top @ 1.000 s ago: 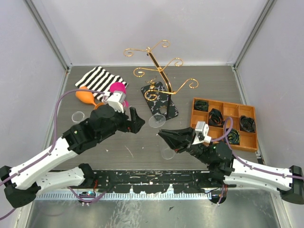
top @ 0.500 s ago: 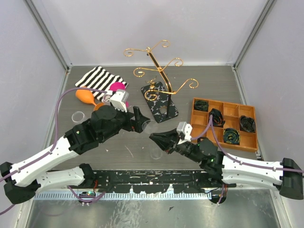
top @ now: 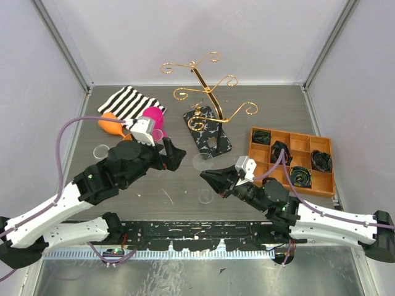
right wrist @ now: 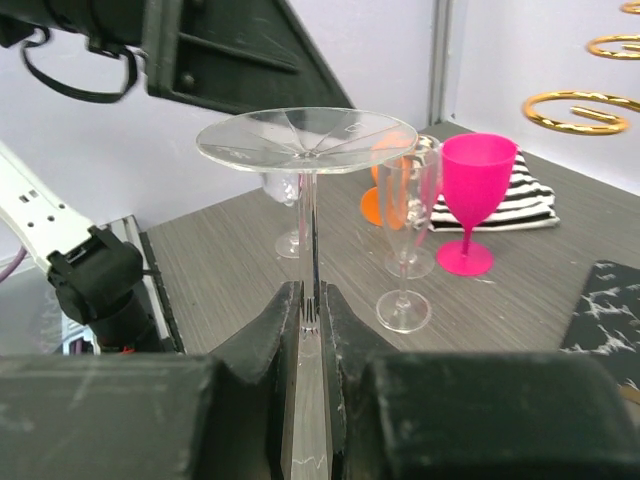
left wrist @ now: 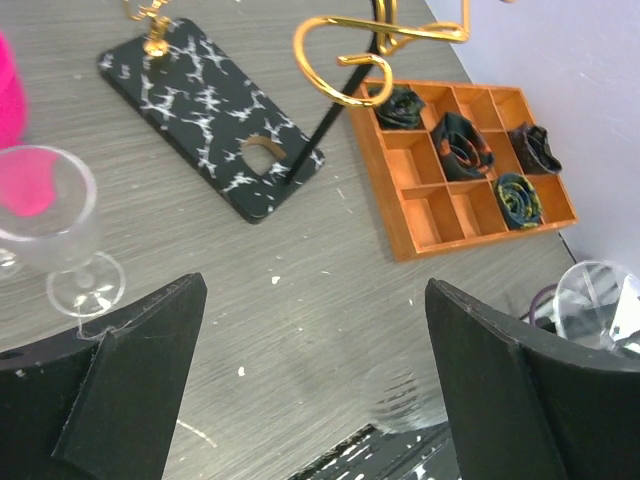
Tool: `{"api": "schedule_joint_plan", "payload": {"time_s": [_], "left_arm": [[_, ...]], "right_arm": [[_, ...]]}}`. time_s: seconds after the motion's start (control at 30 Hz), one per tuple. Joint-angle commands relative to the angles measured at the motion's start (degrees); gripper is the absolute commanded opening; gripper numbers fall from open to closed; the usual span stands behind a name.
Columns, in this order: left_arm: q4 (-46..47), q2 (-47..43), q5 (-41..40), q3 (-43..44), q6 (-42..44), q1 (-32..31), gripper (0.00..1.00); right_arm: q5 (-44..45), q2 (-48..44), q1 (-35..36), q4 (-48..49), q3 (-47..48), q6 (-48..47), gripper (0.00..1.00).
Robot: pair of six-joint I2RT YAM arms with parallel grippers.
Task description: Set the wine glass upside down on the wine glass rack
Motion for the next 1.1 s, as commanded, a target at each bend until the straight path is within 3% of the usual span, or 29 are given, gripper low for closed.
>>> {"api": "schedule_joint_plan", "payload": {"time_s": [0.0, 0.27, 0.43, 0.77, 1.07], "left_arm": [[-4.86, -6.09, -9.08, 0.88, 2.17, -0.26, 0.98], [-15.92, -15.92, -17.41, -0.99, 2.32, -0.33, 0.98], [-19.29, -19.6, -18.83, -2.14, 2.05, -0.26, 0.98], [-22.21, -20.04, -19.64, -1.98, 4.92, -0.29, 0.98], [-26.91, -21.53, -20.66, -1.74, 6.53, -0.27, 0.98]], "right_arm": [[6.06, -5.49, 0.36, -12.52, 5.34, -1.76, 0.01], [12.28, -14.09, 0.36, -28.38, 12.45, -8.85, 0.01], [14.15, -13.1, 0.38, -33.0, 22.86, -15.06, 0.01], [15.38, 7.65, 0.36, -40.16, 48.42, -27.93, 0.01], [13.41, 25.22, -3.11, -39.55, 65.28, -40.27, 0.01]]}}
